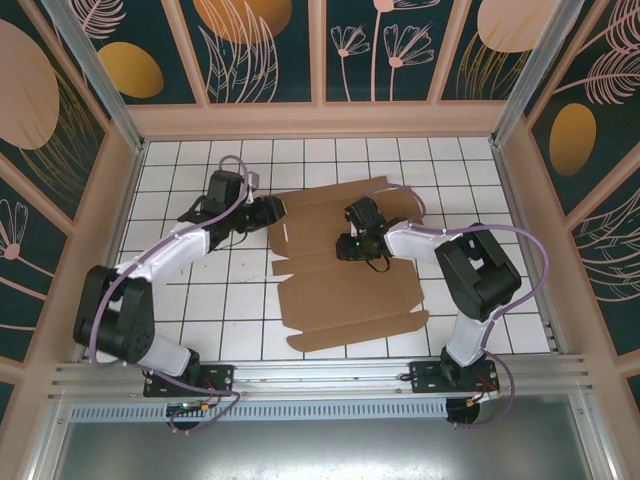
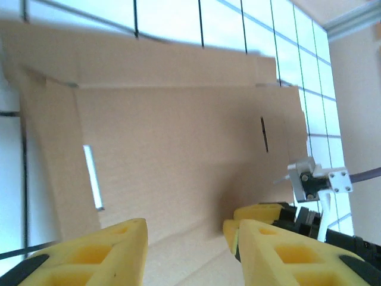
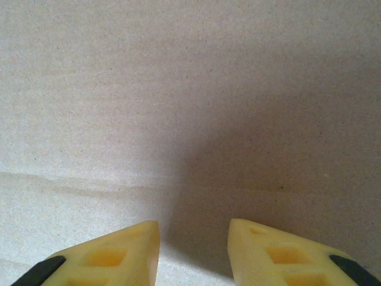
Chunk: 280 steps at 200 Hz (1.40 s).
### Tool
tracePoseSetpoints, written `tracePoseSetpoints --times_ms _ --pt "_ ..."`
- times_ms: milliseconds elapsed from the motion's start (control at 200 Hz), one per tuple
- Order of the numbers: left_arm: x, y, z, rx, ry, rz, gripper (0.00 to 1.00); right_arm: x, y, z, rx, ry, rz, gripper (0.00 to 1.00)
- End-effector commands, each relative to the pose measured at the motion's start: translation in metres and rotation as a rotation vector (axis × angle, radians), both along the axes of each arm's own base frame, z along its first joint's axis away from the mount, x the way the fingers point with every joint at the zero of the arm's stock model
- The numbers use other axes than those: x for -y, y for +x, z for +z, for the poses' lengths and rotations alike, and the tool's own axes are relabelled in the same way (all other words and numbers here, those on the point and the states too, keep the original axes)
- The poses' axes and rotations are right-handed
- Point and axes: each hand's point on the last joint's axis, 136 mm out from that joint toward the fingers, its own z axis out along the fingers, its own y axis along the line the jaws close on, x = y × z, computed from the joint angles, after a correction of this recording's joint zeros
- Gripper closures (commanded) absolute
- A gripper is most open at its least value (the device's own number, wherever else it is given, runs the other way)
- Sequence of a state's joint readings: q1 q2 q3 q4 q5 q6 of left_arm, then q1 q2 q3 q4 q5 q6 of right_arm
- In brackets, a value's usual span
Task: Fold the paper box
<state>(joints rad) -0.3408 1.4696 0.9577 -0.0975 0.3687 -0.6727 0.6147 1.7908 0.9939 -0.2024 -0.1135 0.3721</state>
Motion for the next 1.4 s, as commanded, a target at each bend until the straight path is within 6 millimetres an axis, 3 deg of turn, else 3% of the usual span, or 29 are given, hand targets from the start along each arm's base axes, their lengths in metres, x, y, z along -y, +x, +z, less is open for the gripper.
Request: tracePoseSetpoints --times_ms 0,125,180,310,370,540,711,1016,1396 --pt "-0.037 -0.01 -0.008 0.017 0.151 0.106 0.57 0.011 -0.035 -0.041 -0.141 -0.078 0.038 0.62" --pt "-0.073 -0.012 -0.006 0.049 0.192 0.24 0.59 0.013 -0.037 -0.043 -0.146 -0.084 0.038 0.63" --pt "-0.1 -0.012 -0.013 0.024 0.21 0.342 0.62 0.013 -0.037 -0.044 -0.148 -0.085 0.037 0.63" --pt "-0.147 -0.015 -0.051 -0.108 0.166 0.482 0.66 0.013 -0.037 -0.045 -0.15 -0.086 0.039 0.64" --pt "-0.153 -0.016 -0.075 -0.182 0.139 0.512 0.68 0.013 -0.038 -0.047 -0.157 -0.086 0.041 0.64" --pt "-0.139 -0.009 -0.12 -0.302 0.059 0.49 0.71 0.011 -0.038 -0.047 -0.157 -0.076 0.042 0.66" --pt "-0.116 -0.004 -0.141 -0.354 -0.014 0.397 0.71 0.012 -0.039 -0.048 -0.16 -0.08 0.043 0.66" --pt "-0.072 0.004 -0.121 -0.293 -0.007 0.23 0.63 0.011 -0.04 -0.052 -0.167 -0.08 0.05 0.66" --pt "-0.071 0.014 -0.096 -0.226 -0.001 0.225 0.59 0.011 -0.041 -0.054 -0.176 -0.082 0.058 0.66"
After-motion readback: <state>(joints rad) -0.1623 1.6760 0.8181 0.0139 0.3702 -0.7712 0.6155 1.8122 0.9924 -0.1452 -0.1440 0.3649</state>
